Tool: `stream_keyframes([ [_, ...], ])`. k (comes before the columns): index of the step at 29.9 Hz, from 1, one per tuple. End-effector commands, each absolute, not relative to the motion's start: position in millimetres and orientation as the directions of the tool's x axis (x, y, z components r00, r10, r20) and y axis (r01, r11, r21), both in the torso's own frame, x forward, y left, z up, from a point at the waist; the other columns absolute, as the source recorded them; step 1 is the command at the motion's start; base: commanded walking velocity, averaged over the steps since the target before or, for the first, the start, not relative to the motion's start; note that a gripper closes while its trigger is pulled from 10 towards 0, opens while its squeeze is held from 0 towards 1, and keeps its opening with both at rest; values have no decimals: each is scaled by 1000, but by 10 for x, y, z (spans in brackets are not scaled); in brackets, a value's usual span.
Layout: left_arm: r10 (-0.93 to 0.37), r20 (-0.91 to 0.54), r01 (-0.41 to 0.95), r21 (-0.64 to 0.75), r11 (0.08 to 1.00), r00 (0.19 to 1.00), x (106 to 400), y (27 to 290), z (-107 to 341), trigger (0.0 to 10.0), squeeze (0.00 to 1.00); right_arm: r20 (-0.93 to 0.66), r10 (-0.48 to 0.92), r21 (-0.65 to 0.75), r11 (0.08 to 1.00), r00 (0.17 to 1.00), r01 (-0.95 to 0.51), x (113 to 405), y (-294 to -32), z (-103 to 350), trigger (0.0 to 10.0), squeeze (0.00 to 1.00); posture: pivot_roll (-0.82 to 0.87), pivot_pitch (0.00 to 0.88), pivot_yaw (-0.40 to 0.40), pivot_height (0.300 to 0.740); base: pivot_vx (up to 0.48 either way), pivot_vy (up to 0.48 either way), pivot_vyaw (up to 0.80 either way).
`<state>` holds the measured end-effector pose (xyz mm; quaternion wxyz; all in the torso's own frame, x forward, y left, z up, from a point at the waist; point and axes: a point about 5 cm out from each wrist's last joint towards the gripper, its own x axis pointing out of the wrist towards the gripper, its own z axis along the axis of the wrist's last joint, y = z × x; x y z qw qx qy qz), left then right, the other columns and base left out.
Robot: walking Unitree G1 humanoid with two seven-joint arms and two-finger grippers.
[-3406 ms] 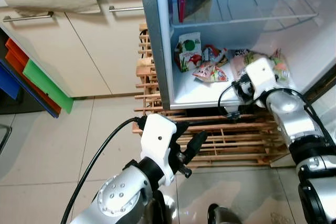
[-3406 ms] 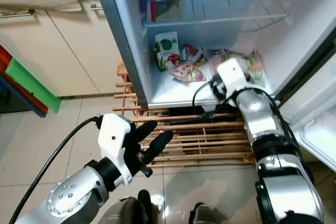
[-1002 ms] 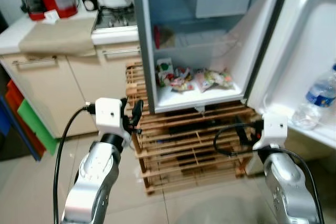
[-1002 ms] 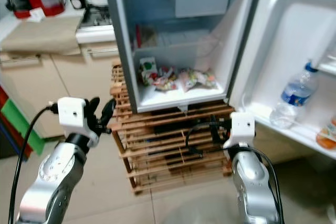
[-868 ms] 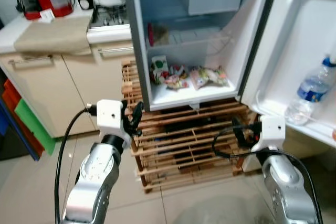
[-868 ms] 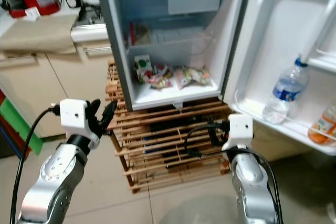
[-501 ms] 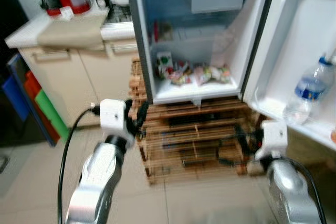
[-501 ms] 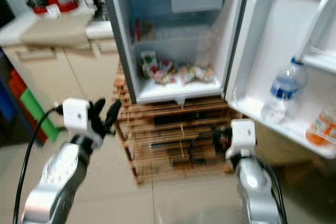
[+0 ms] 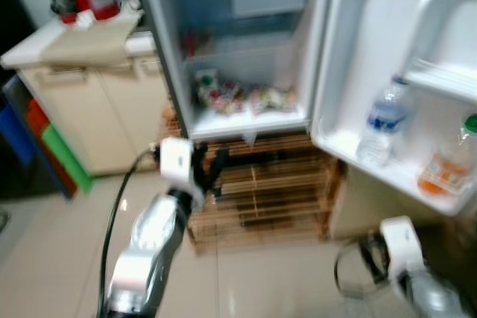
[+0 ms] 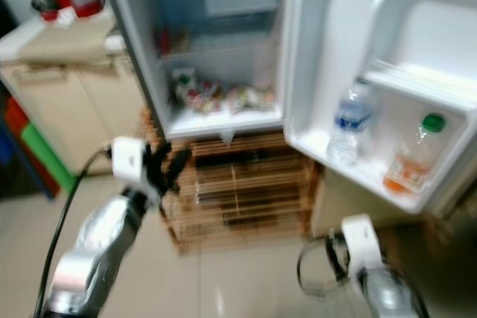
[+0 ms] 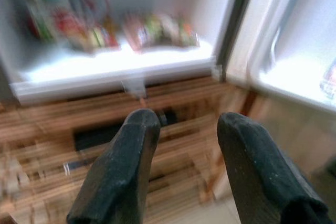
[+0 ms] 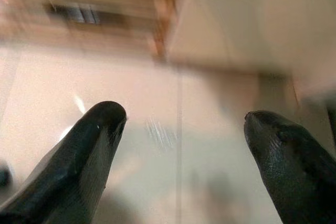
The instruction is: Restocking fridge
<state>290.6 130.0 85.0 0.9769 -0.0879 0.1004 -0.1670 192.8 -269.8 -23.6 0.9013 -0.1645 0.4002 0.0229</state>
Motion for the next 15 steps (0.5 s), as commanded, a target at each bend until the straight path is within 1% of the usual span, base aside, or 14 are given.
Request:
stream_keyframes([
  [1,-373,-193,336,-201,920,907,2930,1275,806,10000,0,-771,-139,-310,934,621,-175,1821,-2808,-308,10000,0,-216,0,121,740,0,-480,0],
  [2,-381,-249,339,-197,920,891,2942,1276,708,10000,0,-797,-170,-326,929,579,-176,1729,-2884,-368,10000,0,-219,0,123,740,0,-461,0],
  [3,-377,-389,320,-205,925,841,2943,1308,474,10000,0,-830,-245,-370,914,501,-167,1552,-3035,-456,10000,0,-230,0,130,740,0,0,0],
  [4,-364,-465,308,-194,931,807,2925,1339,351,10000,0,-829,-282,-395,907,483,-148,1495,-3103,-471,10000,0,-230,0,130,740,0,0,0],
  [5,-364,-465,308,-194,931,807,2925,1339,351,10000,0,-829,-282,-395,907,483,-148,1495,-3103,-471,10000,0,-230,0,130,740,0,0,0],
  [7,-297,-628,242,-173,955,720,2848,1468,73,10000,0,-806,-363,-449,890,468,-84,1458,-3269,-437,10000,0,-237,0,136,740,0,0,0],
  [9,-255,-706,171,-190,967,661,2787,1574,-105,10000,0,-739,-470,-545,839,483,-18,1520,-3480,-317,10000,0,-247,0,140,740,0,0,0],
  [11,-255,-706,171,-190,967,661,2787,1574,-105,10000,0,-739,-470,-545,839,483,-18,1520,-3480,-317,10000,0,-247,0,140,740,0,0,0],
  [12,-238,-769,156,-180,971,593,2686,1613,-231,10000,0,-646,-582,-639,766,494,68,1598,-3674,-157,10000,0,-248,0,139,740,0,0,0],
  [13,-233,-814,168,-169,971,531,2585,1622,-338,10000,0,-546,-659,-697,700,517,156,1716,-3825,30,10000,0,-252,0,143,740,0,0,0],
  [14,-224,-847,178,-156,972,483,2491,1625,-422,10000,0,-452,-713,-725,644,536,244,1840,-3930,215,10000,0,-256,0,145,740,0,0,0],
  [15,-214,-866,192,-141,971,452,2425,1622,-478,10000,0,-376,-740,-735,605,557,308,1956,-3982,373,10000,0,-256,0,145,740,0,0,0],
])
